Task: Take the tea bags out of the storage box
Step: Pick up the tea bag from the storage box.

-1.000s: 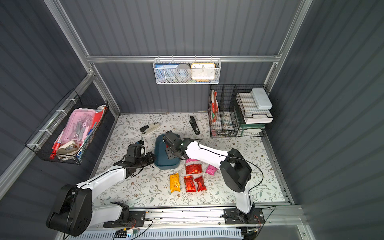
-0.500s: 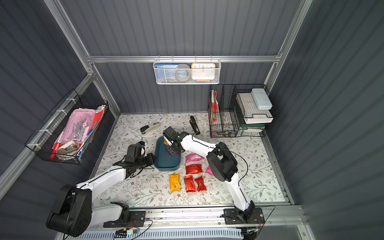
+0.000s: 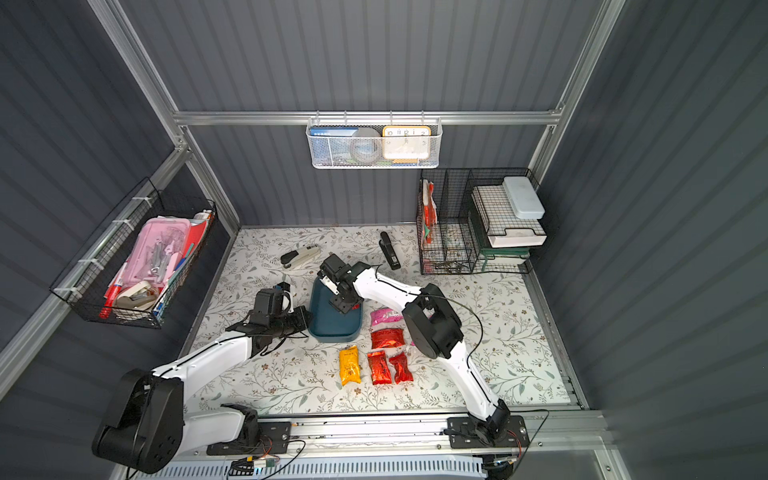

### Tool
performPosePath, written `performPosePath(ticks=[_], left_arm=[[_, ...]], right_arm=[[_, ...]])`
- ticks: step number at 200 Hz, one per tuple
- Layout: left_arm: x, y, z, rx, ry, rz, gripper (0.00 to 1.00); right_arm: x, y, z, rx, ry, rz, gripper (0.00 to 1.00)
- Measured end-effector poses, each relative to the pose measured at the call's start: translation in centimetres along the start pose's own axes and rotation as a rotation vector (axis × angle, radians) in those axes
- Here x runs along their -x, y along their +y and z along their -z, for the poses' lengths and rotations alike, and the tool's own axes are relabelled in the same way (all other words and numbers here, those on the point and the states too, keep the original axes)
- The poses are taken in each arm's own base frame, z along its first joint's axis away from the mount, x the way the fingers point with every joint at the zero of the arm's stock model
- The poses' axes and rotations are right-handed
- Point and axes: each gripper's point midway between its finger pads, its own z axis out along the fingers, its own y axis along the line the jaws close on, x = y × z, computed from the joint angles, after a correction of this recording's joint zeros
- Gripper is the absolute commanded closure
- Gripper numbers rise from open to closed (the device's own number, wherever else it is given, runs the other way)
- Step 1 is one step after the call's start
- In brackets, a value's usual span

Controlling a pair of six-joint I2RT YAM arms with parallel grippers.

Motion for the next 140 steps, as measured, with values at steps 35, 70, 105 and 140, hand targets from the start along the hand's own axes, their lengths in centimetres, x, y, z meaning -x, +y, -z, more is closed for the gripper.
performPosePath(ticks=[35, 70, 105, 140], left_arm=[[0.0, 0.0, 0.0, 0.0, 0.0, 0.0, 1.0], [0.0, 0.0, 0.0, 0.0, 0.0, 0.0, 1.0], [0.0, 0.0, 0.0, 0.0, 0.0, 0.0, 1.0], [0.0, 0.0, 0.0, 0.001, 0.001, 0.0, 1.0]], right_arm=[[0.1, 0.0, -0.3, -0.011, 0.002, 0.021, 0.37], [0.2, 0.0, -0.6, -0.012, 0.008, 0.031, 0.41], [0.3, 0.1, -1.2, -0.022, 0.01, 0.047, 0.54], [0.3, 0.0, -1.1, -0.043, 0.014, 0.051, 0.72]])
